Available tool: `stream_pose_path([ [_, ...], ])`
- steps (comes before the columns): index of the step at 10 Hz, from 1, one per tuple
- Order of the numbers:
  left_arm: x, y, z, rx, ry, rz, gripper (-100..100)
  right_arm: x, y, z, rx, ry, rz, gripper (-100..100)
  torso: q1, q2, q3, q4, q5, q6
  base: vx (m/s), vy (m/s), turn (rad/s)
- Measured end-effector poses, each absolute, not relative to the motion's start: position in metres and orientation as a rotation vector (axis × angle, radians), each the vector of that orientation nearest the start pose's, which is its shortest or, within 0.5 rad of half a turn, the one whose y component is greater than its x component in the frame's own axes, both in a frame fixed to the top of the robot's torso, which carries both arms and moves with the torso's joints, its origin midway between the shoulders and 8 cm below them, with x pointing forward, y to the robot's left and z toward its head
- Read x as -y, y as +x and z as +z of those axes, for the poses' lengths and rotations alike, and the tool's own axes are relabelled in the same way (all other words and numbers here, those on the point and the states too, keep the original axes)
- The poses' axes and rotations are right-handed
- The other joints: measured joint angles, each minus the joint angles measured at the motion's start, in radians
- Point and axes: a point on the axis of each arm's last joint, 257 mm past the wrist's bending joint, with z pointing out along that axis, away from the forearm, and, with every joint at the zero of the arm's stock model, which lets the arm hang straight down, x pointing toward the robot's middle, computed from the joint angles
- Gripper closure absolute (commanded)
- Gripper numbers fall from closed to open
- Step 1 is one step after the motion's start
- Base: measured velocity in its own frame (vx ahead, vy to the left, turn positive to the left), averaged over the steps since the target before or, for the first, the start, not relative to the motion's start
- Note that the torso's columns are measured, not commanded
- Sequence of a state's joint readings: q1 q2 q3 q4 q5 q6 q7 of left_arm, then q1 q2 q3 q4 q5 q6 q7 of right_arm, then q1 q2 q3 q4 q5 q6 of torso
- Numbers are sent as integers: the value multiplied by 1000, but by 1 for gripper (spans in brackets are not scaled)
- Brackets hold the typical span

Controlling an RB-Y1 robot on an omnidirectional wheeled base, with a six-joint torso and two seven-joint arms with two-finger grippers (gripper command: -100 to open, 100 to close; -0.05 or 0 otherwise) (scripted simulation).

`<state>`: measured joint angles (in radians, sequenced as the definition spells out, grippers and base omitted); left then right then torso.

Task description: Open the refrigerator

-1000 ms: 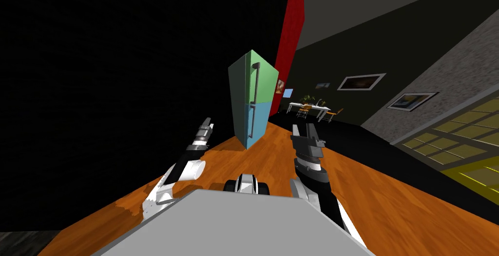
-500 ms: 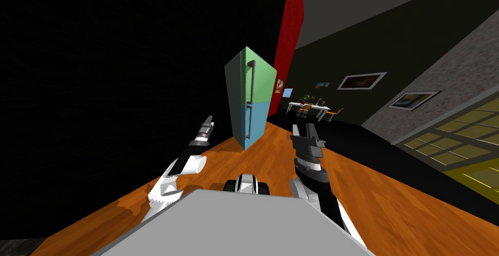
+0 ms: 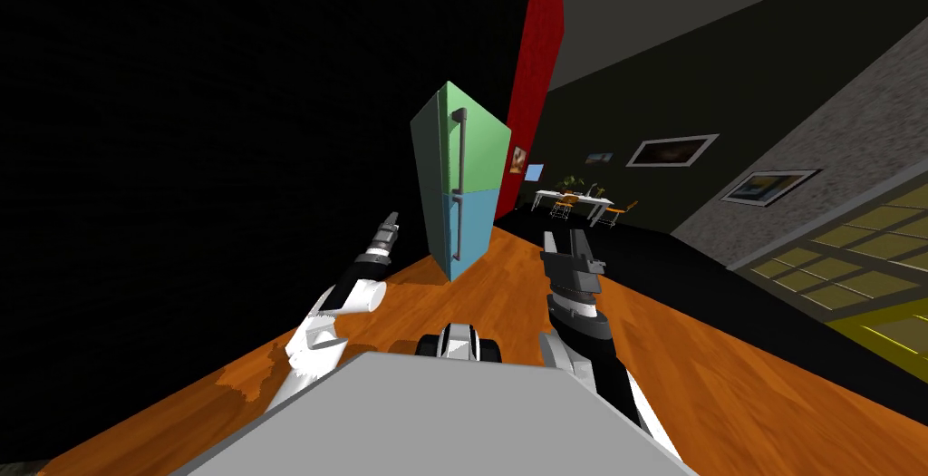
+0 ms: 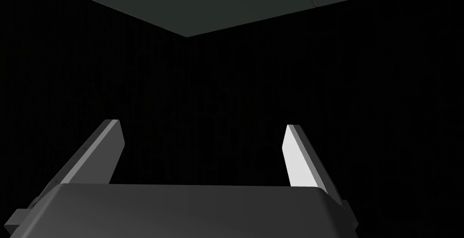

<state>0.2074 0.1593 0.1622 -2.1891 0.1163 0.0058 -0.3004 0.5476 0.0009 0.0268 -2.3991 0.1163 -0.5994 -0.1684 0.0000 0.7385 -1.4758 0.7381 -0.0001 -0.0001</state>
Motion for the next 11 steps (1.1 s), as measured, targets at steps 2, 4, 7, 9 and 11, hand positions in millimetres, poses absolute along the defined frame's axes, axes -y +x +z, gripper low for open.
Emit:
stream_pose_path([
  [2, -332, 457, 2, -966, -717, -915, -100, 250, 301, 77, -531, 501, 1438, 0, -2, -2, -1, -1, 0, 0, 85, -112, -2],
  [4, -333, 465, 1, -987, -729, -892, -100, 250, 301, 77, -531, 501, 1438, 0, 2, 0, 0, 0, 1, 0, 55, -64, -4],
  [7, -338, 476, 2, -1015, -745, -857, -100, 250, 301, 77, -531, 501, 1438, 0, -4, -1, -1, 0, -1, 0, 64, -102, -3],
  [9, -340, 485, 0, -1039, -761, -836, -100, 250, 301, 77, -531, 501, 1438, 0, 0, -1, 0, 0, 0, 0, 68, -116, -7],
  [11, -342, 493, -2, -1063, -776, -812, -100, 250, 301, 77, -531, 501, 1438, 0, 1, 0, 0, 0, 0, 0, 54, -97, -1],
])
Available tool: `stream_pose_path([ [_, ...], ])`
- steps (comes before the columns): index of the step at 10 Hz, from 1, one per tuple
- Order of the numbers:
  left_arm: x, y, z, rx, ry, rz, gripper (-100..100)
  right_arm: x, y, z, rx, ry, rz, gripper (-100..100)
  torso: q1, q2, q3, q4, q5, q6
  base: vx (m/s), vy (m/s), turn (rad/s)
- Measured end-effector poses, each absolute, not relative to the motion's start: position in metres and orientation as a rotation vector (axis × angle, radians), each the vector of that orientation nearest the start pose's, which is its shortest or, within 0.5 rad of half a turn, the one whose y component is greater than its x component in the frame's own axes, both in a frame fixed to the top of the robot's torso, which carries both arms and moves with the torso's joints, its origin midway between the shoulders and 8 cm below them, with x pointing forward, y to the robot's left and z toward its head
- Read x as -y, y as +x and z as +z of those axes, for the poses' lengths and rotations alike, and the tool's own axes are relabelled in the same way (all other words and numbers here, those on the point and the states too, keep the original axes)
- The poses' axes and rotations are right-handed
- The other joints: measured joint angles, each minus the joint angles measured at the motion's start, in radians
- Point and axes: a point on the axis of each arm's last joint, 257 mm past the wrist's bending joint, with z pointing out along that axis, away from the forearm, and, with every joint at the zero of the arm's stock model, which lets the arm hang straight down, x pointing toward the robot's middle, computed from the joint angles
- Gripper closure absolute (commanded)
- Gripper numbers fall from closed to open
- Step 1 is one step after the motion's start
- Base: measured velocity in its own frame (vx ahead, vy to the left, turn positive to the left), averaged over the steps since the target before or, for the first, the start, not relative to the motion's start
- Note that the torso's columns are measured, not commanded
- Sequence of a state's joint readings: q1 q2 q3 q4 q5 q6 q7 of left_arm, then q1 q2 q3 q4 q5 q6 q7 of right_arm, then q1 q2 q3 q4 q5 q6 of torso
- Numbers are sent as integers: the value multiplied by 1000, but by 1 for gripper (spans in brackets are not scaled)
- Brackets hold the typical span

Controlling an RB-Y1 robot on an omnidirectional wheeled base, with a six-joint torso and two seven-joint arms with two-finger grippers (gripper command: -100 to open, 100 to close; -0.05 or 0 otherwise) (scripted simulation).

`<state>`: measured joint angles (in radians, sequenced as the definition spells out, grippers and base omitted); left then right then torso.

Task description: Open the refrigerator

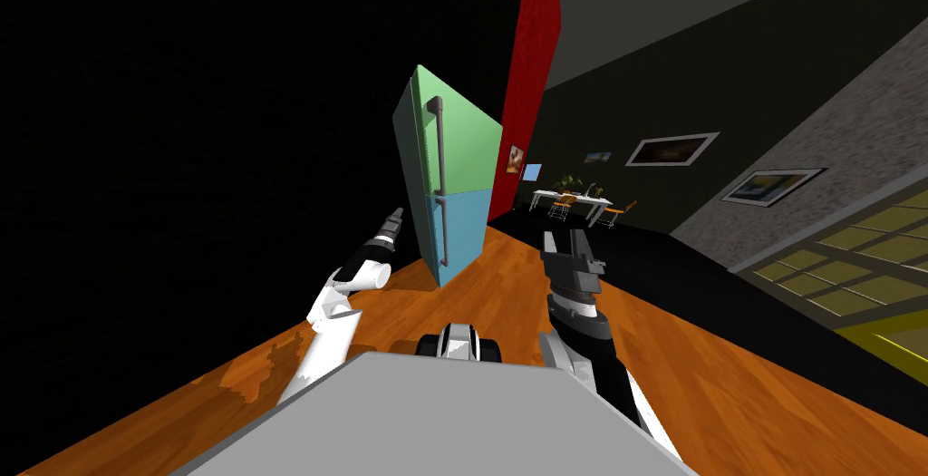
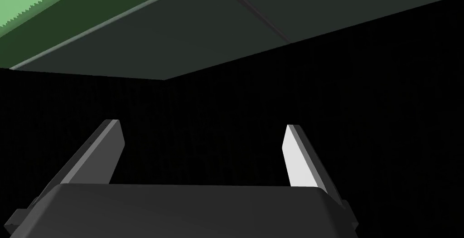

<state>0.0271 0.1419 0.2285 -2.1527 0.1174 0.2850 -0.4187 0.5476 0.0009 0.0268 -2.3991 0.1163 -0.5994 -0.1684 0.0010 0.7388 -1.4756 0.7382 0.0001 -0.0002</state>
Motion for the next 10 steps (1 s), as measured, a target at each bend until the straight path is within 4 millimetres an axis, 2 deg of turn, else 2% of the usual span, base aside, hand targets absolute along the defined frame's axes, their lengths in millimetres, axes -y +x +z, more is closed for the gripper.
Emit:
stream_pose_path([
  [10, -349, 531, -11, -1192, -851, -721, -100, 250, 301, 77, -531, 501, 1438, 0, -2, -1, 0, 0, 0, 0, 63, -93, -3],
])
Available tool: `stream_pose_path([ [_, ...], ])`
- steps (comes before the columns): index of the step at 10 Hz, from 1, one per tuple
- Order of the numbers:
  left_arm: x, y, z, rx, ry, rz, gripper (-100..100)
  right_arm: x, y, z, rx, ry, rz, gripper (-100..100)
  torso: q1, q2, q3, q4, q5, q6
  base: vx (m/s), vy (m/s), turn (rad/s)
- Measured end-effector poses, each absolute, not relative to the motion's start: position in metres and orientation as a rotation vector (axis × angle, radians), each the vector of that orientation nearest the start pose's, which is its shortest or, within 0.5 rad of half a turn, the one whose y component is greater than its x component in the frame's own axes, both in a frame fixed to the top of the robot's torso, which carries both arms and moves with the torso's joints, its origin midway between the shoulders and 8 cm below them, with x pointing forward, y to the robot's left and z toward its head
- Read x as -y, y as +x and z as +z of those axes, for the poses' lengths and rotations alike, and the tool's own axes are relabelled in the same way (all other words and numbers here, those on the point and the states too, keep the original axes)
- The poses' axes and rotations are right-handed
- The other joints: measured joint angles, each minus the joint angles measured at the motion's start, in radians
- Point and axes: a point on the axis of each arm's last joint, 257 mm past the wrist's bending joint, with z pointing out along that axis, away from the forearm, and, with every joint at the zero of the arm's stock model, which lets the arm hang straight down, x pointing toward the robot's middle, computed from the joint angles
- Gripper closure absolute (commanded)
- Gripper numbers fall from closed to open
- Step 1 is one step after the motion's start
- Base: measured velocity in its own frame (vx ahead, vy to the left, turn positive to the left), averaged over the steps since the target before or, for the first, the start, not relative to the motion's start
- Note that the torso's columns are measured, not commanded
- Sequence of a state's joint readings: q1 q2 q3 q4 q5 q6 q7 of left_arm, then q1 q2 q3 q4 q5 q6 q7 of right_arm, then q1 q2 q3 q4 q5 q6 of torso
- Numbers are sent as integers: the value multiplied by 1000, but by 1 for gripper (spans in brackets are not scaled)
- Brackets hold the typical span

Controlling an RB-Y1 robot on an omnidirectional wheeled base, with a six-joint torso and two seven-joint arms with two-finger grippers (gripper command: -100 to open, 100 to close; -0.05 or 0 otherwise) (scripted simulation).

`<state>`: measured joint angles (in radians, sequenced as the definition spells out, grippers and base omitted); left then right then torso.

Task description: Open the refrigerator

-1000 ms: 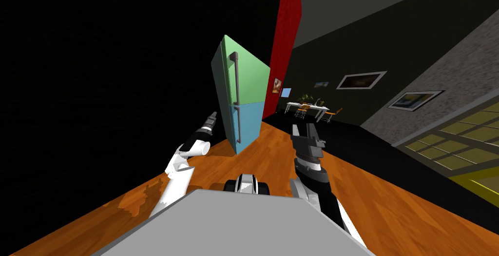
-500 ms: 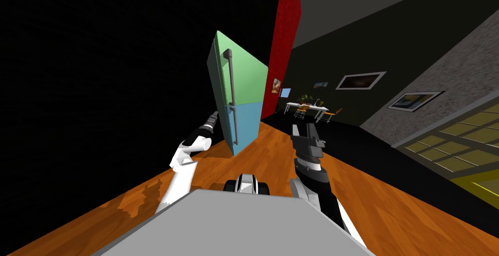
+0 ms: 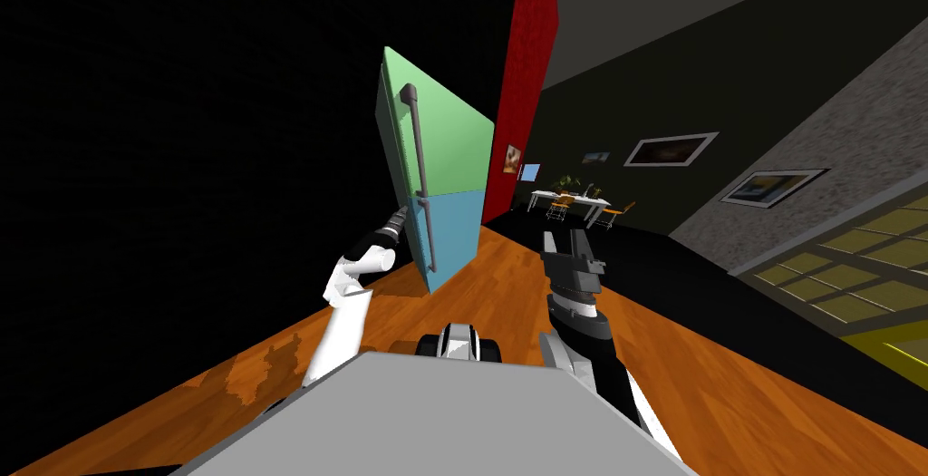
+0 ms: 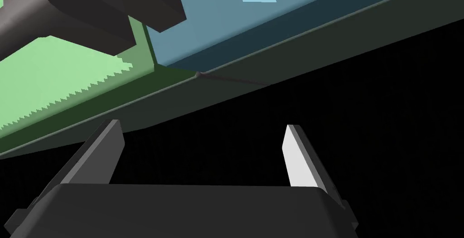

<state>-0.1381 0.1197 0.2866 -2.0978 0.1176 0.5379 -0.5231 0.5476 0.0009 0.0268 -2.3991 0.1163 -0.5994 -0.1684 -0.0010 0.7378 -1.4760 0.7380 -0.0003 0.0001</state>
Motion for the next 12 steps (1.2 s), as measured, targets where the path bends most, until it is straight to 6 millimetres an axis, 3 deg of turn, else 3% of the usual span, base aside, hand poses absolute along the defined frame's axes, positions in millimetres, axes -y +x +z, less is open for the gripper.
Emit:
stream_pose_path([
  [10, -352, 553, -17, -1323, -891, -642, -100, 250, 301, 77, -531, 501, 1438, 0, 1, -3, -3, 0, -1, 2, 49, -75, 2],
  [11, -352, 552, -17, -1322, -891, -642, 100, 250, 301, 77, -531, 501, 1438, 0, 2, -2, -2, -1, 0, 2, 0, 0, 0],
  [12, -351, 552, -15, -1319, -888, -644, 100, 250, 301, 77, -531, 501, 1438, 0, 3, -3, -2, -2, 1, 0, 6, -157, 86],
])
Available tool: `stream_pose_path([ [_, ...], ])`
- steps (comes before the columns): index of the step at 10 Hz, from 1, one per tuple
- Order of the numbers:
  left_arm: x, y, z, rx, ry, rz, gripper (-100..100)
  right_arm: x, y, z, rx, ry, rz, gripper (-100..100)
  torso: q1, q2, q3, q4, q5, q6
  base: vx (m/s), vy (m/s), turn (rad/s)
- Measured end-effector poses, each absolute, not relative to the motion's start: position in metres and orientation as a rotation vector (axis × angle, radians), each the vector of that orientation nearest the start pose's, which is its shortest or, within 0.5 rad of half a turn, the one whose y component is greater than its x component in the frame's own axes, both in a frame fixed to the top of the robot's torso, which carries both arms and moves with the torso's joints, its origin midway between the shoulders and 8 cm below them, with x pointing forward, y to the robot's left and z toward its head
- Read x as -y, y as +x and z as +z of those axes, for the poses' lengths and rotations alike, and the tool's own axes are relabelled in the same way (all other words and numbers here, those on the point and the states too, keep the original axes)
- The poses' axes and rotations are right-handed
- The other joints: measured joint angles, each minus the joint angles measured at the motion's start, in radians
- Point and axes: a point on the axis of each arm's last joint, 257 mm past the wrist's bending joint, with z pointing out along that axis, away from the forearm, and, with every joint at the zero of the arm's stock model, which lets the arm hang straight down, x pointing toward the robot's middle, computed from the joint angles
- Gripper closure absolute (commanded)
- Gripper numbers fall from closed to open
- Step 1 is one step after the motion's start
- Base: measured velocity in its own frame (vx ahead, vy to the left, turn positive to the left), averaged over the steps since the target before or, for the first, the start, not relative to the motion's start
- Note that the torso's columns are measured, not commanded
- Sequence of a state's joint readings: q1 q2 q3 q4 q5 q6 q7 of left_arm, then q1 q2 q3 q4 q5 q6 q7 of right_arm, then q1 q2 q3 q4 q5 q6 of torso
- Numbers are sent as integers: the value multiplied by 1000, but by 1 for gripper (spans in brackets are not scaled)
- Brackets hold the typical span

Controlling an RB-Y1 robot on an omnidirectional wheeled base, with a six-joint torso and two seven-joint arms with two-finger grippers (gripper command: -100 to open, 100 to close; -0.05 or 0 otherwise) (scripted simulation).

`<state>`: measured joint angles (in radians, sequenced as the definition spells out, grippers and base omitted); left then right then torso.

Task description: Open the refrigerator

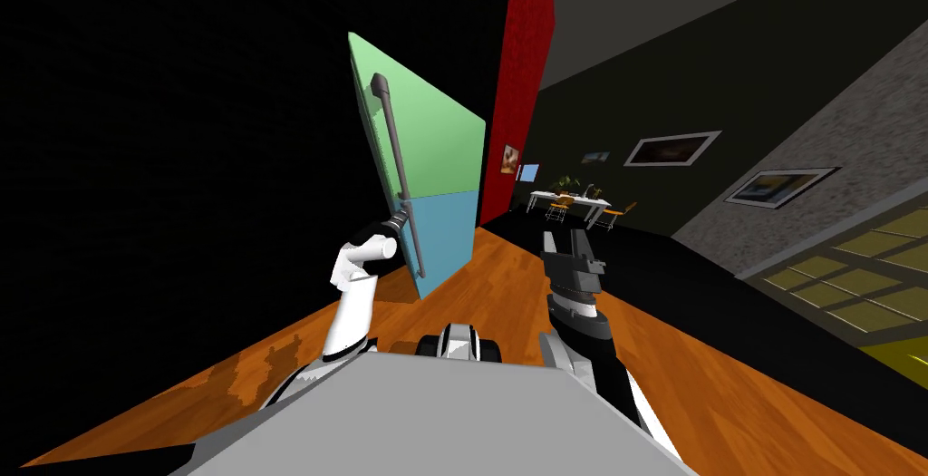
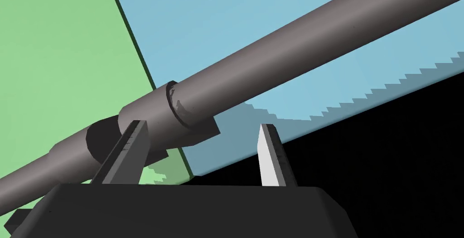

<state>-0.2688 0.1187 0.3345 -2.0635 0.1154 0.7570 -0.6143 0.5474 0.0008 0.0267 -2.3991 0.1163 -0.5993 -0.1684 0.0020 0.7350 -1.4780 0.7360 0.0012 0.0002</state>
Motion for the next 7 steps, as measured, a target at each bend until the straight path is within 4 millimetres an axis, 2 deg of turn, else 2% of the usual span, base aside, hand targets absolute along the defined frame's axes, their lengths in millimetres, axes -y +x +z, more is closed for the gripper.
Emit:
stream_pose_path([
  [2, -364, 547, -13, -1300, -908, -616, 100, 250, 301, 77, -531, 502, 1438, 0, -16, 3, 2, 2, -5, 0, -24, -315, 107],
  [4, -374, 541, -11, -1284, -924, -595, 100, 250, 301, 77, -531, 501, 1438, 0, -2, 3, 2, 2, -1, 0, 17, -329, 106],
  [7, -396, 532, -11, -1254, -960, -547, 100, 250, 301, 77, -531, 501, 1438, 0, 0, 5, 3, 3, -1, 0, -30, -353, 92],
])
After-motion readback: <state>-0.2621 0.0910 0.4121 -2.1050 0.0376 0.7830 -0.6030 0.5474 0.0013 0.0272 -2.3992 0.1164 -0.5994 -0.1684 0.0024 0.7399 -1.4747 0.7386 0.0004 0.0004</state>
